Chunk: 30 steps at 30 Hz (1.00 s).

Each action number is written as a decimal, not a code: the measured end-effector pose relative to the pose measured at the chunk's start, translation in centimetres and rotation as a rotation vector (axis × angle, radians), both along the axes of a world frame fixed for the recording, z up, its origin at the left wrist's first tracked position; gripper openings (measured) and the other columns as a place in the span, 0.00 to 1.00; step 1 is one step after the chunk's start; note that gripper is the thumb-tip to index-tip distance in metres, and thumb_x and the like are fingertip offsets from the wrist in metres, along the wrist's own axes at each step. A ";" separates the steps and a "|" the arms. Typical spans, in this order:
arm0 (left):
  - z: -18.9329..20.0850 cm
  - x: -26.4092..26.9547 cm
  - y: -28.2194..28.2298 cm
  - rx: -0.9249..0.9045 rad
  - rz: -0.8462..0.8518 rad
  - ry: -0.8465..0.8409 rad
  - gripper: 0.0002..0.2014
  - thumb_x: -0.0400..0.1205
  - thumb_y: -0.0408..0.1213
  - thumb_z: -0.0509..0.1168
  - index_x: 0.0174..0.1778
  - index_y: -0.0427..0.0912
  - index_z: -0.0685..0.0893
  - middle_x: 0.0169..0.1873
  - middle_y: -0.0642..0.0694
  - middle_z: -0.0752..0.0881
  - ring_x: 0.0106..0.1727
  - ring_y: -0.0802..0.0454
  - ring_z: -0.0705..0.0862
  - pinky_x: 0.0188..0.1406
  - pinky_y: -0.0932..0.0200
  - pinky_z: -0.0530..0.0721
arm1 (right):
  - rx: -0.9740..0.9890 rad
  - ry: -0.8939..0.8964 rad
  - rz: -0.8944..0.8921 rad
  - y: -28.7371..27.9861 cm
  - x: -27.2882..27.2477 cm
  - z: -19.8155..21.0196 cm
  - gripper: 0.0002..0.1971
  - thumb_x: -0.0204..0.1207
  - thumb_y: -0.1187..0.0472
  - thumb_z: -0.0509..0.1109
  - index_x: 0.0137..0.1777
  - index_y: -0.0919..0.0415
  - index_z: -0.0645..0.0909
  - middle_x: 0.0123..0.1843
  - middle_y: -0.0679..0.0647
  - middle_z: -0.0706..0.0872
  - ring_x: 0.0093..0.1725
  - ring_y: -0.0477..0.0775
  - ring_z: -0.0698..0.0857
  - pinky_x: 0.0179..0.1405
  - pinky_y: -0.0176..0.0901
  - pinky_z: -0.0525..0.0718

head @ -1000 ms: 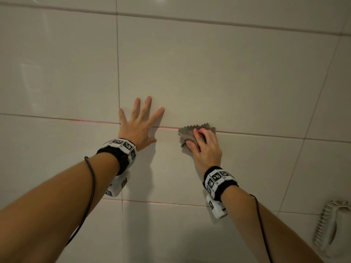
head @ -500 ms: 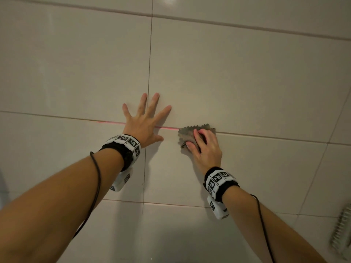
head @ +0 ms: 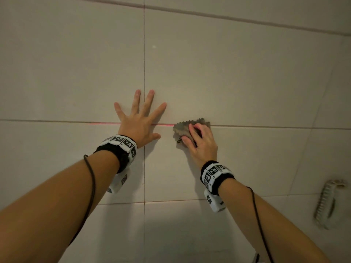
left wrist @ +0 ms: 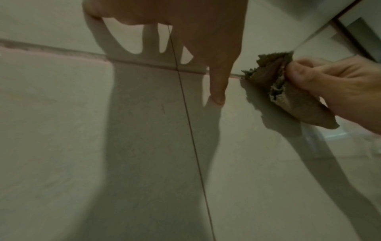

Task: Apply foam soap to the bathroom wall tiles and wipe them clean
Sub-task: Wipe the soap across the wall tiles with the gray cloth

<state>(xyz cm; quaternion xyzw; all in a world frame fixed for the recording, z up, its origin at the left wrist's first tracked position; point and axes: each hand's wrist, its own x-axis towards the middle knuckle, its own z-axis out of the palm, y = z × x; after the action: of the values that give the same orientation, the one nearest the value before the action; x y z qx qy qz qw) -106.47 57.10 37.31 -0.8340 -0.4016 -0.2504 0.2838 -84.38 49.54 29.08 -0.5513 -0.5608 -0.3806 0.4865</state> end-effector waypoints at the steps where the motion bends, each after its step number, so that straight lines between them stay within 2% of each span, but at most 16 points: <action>1: 0.0 0.0 0.0 -0.003 -0.006 -0.011 0.55 0.74 0.72 0.66 0.85 0.66 0.33 0.85 0.47 0.26 0.86 0.34 0.30 0.68 0.07 0.51 | -0.005 0.002 0.010 -0.1 0.1 0.0 0.25 0.80 0.44 0.66 0.65 0.63 0.87 0.63 0.57 0.86 0.67 0.57 0.80 0.60 0.49 0.85; 9: -0.5 0.1 -0.5 -0.042 0.031 -0.039 0.54 0.74 0.70 0.67 0.85 0.67 0.36 0.85 0.50 0.27 0.86 0.36 0.30 0.70 0.08 0.54 | 0.045 0.032 0.074 0.1 -0.2 -0.2 0.24 0.80 0.45 0.66 0.63 0.63 0.87 0.62 0.56 0.86 0.67 0.55 0.78 0.63 0.42 0.79; 20: -0.7 -2.7 1.3 0.005 0.051 0.031 0.58 0.71 0.72 0.69 0.84 0.68 0.33 0.85 0.54 0.27 0.87 0.42 0.31 0.69 0.08 0.55 | 0.035 0.063 0.104 0.6 -2.3 -0.1 0.25 0.81 0.43 0.65 0.64 0.63 0.87 0.62 0.55 0.85 0.64 0.52 0.81 0.59 0.39 0.80; 23: -0.6 -3.9 2.0 0.023 0.052 0.039 0.59 0.70 0.75 0.67 0.85 0.64 0.32 0.86 0.53 0.29 0.87 0.41 0.32 0.68 0.07 0.55 | 0.043 0.054 0.095 1.0 -3.2 -0.1 0.25 0.81 0.43 0.65 0.63 0.63 0.87 0.62 0.55 0.85 0.64 0.54 0.82 0.58 0.41 0.83; 27: -0.5 -5.4 2.8 0.033 0.052 -0.013 0.65 0.67 0.78 0.65 0.85 0.54 0.28 0.86 0.50 0.30 0.87 0.41 0.33 0.66 0.06 0.54 | 0.063 0.021 0.070 1.8 -4.4 0.1 0.23 0.82 0.45 0.66 0.62 0.63 0.88 0.60 0.55 0.86 0.62 0.56 0.84 0.54 0.46 0.87; 30: -0.5 -6.8 3.7 0.042 0.058 -0.003 0.67 0.66 0.80 0.64 0.86 0.53 0.28 0.87 0.48 0.30 0.87 0.41 0.32 0.66 0.06 0.54 | 0.076 0.021 0.055 2.6 -5.3 -0.2 0.22 0.83 0.47 0.65 0.62 0.63 0.88 0.60 0.56 0.86 0.60 0.57 0.85 0.49 0.48 0.88</action>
<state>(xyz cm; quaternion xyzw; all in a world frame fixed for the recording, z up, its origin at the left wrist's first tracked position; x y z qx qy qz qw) -113.31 60.75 36.85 -0.8155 -0.4208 -0.2515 0.3076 -89.65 52.09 28.91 -0.5207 -0.5557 -0.3823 0.5234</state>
